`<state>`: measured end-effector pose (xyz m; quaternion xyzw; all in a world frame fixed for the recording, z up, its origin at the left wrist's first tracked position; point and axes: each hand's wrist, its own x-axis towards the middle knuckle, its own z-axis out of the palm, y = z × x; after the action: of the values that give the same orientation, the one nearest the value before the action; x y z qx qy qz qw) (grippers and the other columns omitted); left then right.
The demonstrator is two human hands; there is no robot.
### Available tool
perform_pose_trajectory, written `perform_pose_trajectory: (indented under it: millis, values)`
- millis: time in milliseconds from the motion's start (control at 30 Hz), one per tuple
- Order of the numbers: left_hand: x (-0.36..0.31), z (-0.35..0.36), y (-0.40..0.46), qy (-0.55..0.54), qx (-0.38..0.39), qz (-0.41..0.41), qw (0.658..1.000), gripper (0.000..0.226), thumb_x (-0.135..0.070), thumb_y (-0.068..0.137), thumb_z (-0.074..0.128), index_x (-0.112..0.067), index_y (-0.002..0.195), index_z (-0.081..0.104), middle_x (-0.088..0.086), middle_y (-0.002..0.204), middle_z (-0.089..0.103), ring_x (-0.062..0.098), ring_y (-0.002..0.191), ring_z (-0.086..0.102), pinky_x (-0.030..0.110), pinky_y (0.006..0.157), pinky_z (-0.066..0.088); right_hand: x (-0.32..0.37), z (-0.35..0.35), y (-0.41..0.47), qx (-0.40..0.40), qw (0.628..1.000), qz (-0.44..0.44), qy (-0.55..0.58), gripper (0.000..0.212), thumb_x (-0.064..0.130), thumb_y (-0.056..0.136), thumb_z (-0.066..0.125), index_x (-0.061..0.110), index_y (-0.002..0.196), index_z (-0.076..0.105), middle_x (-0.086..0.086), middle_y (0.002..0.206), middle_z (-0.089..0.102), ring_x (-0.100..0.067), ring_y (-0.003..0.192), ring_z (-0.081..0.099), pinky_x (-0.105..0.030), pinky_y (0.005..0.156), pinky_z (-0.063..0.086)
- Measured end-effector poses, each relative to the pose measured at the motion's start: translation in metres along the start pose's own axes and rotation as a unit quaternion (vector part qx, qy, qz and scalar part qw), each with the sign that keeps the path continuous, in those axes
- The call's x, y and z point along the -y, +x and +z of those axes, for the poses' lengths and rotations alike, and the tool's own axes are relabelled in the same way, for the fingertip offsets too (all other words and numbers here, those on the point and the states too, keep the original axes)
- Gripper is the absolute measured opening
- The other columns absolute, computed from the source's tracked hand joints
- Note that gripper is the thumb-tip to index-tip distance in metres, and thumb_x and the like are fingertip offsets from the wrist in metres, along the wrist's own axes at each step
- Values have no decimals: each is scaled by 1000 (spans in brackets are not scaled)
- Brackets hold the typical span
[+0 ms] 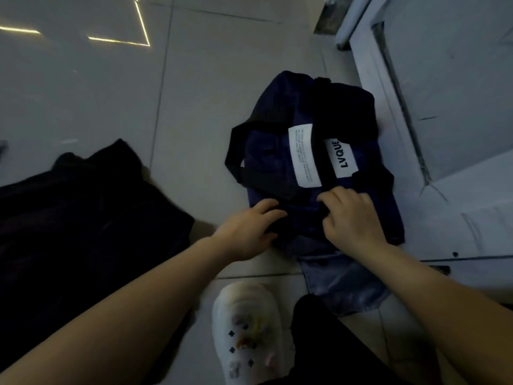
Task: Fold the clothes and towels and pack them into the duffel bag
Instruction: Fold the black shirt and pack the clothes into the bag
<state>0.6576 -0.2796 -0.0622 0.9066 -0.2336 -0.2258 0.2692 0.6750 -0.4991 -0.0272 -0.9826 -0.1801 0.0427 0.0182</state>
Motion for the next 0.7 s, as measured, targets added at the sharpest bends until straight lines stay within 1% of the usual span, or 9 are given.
perform_pose_trajectory:
  millis: [100,233,333,400,467,500,567,600,700]
  values:
    - [24,-41,-35,22,-53,-26,998,39,-26,94,56,-18,132,52,3,146,36,28,119,52,35,97,41,50,-9,25,-30,997,-38,66,27,13,73,50,9,95,65,-10,87,60,-31,75,58,-39,65,43]
    - [68,-93,-103,115,-33,-78,990,31,-34,92,53,-23,120,62,-2,128,55,20,110,58,32,92,45,130,-10,54,5,984,-107,145,25,16,87,54,9,110,61,-11,107,57,-33,94,56,-43,76,47]
    - [109,-108,-165,153,-15,-157,976,45,-47,87,49,-24,125,58,2,124,55,25,113,57,32,93,45,187,1,66,109,973,-130,156,42,31,91,57,17,130,49,-8,129,46,-30,116,49,-39,88,45]
    - [140,-97,-209,145,21,-229,962,64,-52,85,59,-25,140,42,3,137,43,27,121,50,32,100,41,218,14,69,227,952,-136,153,67,43,87,61,22,144,31,-8,141,35,-30,125,43,-41,99,42]
    - [163,-70,-241,123,47,-289,948,75,-54,83,62,-26,146,32,0,144,34,25,125,46,32,104,38,243,24,67,309,933,-133,129,83,44,85,64,25,150,15,-10,144,32,-32,127,42,-42,103,40]
    - [170,-55,-251,119,24,-307,944,70,-53,85,60,-27,144,35,-2,143,36,22,124,47,32,102,39,250,28,68,318,933,-125,116,80,37,87,63,24,149,14,-11,140,39,-32,123,46,-41,99,43]
    - [178,-32,-257,132,-71,-324,934,50,-47,91,53,-29,137,44,-7,132,49,16,118,52,34,97,39,259,32,71,308,940,-105,103,59,18,90,56,17,141,24,-13,122,54,-32,107,56,-38,85,48]
    - [178,-24,-256,127,-111,-326,930,42,-44,93,51,-29,132,50,-7,126,54,15,115,54,35,95,39,259,33,72,312,940,-93,105,51,14,91,52,15,136,29,-14,117,57,-32,103,57,-36,81,48]
    - [183,-20,-250,111,-176,-290,934,29,-40,94,51,-26,118,60,-7,112,62,15,103,60,31,87,38,253,32,69,331,934,-86,107,21,12,92,48,11,114,50,-13,111,59,-30,100,58,-35,78,48]
